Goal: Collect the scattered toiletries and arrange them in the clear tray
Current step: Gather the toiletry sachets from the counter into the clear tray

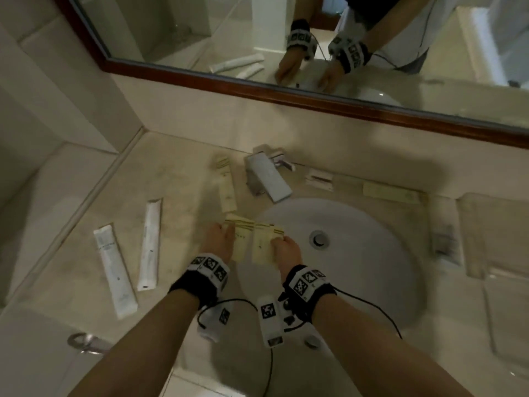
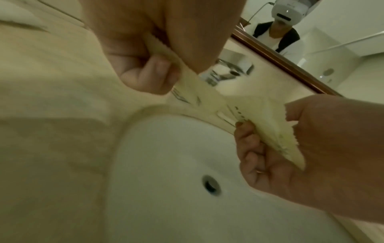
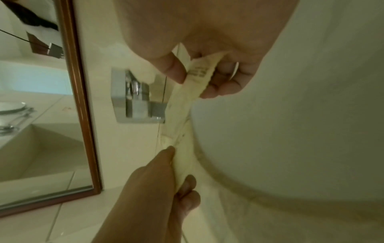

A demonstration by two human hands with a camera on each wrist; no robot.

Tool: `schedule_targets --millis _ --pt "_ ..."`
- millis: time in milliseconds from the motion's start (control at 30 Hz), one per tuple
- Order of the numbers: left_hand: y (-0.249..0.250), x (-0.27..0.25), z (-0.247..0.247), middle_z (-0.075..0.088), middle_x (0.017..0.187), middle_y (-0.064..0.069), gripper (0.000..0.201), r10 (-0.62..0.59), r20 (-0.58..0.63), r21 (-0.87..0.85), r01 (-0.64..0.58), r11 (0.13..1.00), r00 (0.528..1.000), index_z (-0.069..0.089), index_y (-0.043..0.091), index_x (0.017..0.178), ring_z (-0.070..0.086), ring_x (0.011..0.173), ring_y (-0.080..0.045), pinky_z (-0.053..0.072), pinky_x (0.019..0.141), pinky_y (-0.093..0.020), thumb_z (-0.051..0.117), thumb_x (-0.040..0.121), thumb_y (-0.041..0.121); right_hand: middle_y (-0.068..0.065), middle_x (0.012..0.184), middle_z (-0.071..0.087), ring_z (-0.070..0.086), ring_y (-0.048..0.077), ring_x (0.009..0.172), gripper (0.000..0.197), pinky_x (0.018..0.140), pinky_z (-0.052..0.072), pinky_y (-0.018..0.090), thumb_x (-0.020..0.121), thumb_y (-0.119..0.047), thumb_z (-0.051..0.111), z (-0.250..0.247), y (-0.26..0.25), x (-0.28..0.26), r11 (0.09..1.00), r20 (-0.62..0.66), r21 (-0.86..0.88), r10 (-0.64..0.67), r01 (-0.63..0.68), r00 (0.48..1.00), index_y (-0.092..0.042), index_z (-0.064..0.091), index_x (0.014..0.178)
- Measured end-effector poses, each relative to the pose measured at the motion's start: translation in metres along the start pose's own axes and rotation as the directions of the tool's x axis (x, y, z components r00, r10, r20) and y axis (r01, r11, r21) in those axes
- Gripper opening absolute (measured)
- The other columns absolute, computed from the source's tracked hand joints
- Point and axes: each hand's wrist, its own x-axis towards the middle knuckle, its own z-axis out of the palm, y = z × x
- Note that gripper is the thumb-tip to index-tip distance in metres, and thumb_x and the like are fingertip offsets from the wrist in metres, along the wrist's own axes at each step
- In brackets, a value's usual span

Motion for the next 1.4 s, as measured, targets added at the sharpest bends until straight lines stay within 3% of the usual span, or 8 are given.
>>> schedule_targets --millis 167,267,333,467,567,733,833,1400 --pt "0.046 -0.077 0.071 0.062 0.075 -0.019 0.033 0.054 0.216 0.279 -0.115 0.953 0.975 0.057 0.000 0.078 0.058 0.069 -0.030 0.048 0.063 -0.035 0.038 0.095 0.021 -0.004 0.069 0.038 0.040 0.010 0.064 0.034 0.073 0.038 0.026 0.094 -0.008 0.035 -0.094 0.028 -0.021 0.996 -0.026 -0.070 0.053 -0.055 0.998 -0.021 0.037 0.062" --pt "0.095 -0.124 0.128 0.052 0.064 -0.009 0.023 0.055 0.349 0.152 -0.115 0.982 0.935 0.047 0.005 0.085 0.055 0.053 -0.026 0.048 0.047 -0.032 0.037 0.096 0.021 0.011 0.088 0.052 0.048 0.021 0.089 0.026 0.081 0.035 0.030 0.096 -0.007 0.032 -0.162 0.039 -0.030 0.998 -0.107 -0.038 0.039 -0.043 0.993 -0.004 0.057 0.091" --pt "0.131 -0.153 0.168 0.049 0.067 -0.007 0.017 0.099 0.399 0.083 -0.143 0.986 0.912 0.043 0.008 0.085 0.058 0.066 -0.028 0.051 0.056 -0.037 0.038 0.098 0.018 0.013 0.104 0.050 0.047 0.023 0.095 0.032 0.081 0.037 0.030 0.095 -0.010 0.032 -0.213 0.043 -0.031 0.999 -0.191 -0.030 0.007 -0.013 0.982 0.005 0.051 0.116" --pt "0.197 -0.220 0.240 0.054 0.093 -0.013 0.026 0.224 0.493 -0.043 -0.234 0.971 0.841 0.042 0.009 0.102 0.059 0.072 -0.029 0.050 0.049 -0.032 0.034 0.098 0.034 0.019 0.108 0.059 0.057 0.030 0.089 0.026 0.070 0.044 0.032 0.092 -0.007 0.037 -0.317 0.036 -0.057 0.995 -0.339 0.060 -0.051 0.076 0.940 0.002 0.050 0.112" --pt "0.230 -0.260 0.292 0.056 0.082 -0.002 0.022 0.264 0.582 -0.040 -0.298 0.954 0.769 0.046 0.013 0.102 0.060 0.068 -0.024 0.054 0.050 -0.034 0.038 0.097 0.032 0.019 0.120 0.054 0.055 0.035 0.108 0.033 0.076 0.042 0.029 0.094 -0.007 0.038 -0.386 0.034 -0.077 0.986 -0.443 0.058 -0.113 0.154 0.889 -0.002 0.040 0.127" --pt "0.260 -0.296 0.340 0.065 0.104 -0.014 0.044 0.355 0.587 0.211 -0.561 0.800 0.728 0.055 -0.001 0.111 0.064 0.095 -0.030 0.053 0.084 -0.038 0.038 0.096 0.036 0.011 0.147 0.032 0.035 0.032 0.131 0.054 0.109 0.030 0.041 0.091 -0.020 0.042 -0.461 0.051 -0.065 0.968 -0.517 -0.249 -0.162 0.034 0.840 -0.018 0.025 0.143" --pt "0.264 -0.308 0.349 0.053 0.125 -0.020 0.040 0.355 0.545 0.345 -0.589 0.731 0.760 0.046 -0.001 0.123 0.050 0.115 -0.029 0.038 0.092 -0.032 0.035 0.100 0.029 0.011 0.148 0.024 0.026 0.032 0.134 0.052 0.113 0.023 0.043 0.091 -0.019 0.042 -0.485 0.067 -0.065 0.942 -0.584 -0.336 -0.188 -0.024 0.790 -0.015 0.028 0.141" --pt "0.221 -0.229 0.299 0.063 0.113 -0.016 0.036 0.269 0.464 0.212 -0.401 0.891 0.844 0.042 0.008 0.122 0.061 0.099 -0.030 0.045 0.080 -0.030 0.039 0.096 0.031 0.010 0.127 0.048 0.046 0.027 0.116 0.031 0.103 0.037 0.041 0.088 -0.012 0.047 -0.399 0.034 -0.031 0.824 -0.411 -0.526 -0.463 0.211 0.785 -0.010 0.050 0.119"
